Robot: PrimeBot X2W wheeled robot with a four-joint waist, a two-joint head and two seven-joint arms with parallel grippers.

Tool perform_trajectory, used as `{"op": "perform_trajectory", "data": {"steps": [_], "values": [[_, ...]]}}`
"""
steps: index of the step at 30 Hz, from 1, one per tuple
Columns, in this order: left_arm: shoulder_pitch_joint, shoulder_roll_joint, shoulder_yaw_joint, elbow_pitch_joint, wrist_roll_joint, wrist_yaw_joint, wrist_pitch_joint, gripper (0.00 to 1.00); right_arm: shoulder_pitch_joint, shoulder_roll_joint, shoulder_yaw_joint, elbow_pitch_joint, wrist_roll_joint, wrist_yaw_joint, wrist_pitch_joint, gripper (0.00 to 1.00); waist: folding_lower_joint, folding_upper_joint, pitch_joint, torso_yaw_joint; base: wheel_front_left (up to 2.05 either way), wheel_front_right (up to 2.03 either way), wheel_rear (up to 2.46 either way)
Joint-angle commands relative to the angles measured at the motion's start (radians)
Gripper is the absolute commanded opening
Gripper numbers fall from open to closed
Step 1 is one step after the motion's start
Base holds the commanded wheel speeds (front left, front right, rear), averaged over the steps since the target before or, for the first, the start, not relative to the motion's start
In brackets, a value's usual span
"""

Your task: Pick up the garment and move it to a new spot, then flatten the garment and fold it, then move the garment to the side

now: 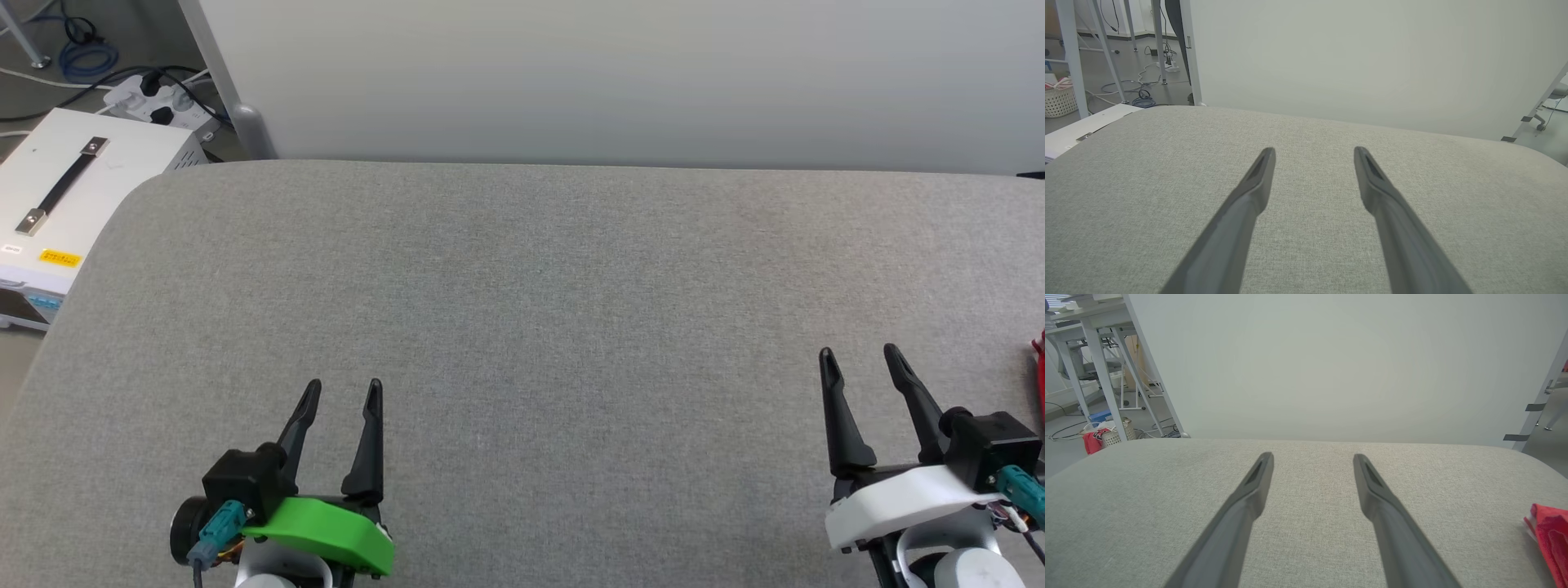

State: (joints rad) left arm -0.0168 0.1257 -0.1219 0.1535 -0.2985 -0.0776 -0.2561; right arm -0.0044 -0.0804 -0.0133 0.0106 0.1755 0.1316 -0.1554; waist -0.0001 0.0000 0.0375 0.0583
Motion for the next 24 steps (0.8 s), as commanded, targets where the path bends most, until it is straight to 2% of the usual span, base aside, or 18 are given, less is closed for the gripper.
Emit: {"op": "perform_trajectory", "data": {"steps": [1, 12, 24], "values": [[0.011, -0.009, 0.009, 0.002, 0.011, -0.009, -0.006, 1.00, 0.014, 0.005, 0.003, 0.008, -0.009, -0.001, -0.011, 1.00, 0.0001, 0.0000, -0.001, 0.000, 0.00, 0.00, 0.00], [0.014, -0.043, 0.047, -0.019, 0.054, -0.038, -0.006, 1.00, 0.002, 0.018, -0.001, 0.024, -0.013, -0.001, -0.022, 1.00, 0.0001, 0.0000, 0.003, -0.002, 0.00, 0.00, 0.00], [0.021, -0.060, 0.073, -0.036, 0.086, -0.050, -0.006, 1.00, -0.001, 0.024, 0.006, 0.030, -0.005, -0.001, -0.025, 1.00, 0.0001, 0.0000, 0.001, -0.005, 0.00, 0.00, 0.00]]}}
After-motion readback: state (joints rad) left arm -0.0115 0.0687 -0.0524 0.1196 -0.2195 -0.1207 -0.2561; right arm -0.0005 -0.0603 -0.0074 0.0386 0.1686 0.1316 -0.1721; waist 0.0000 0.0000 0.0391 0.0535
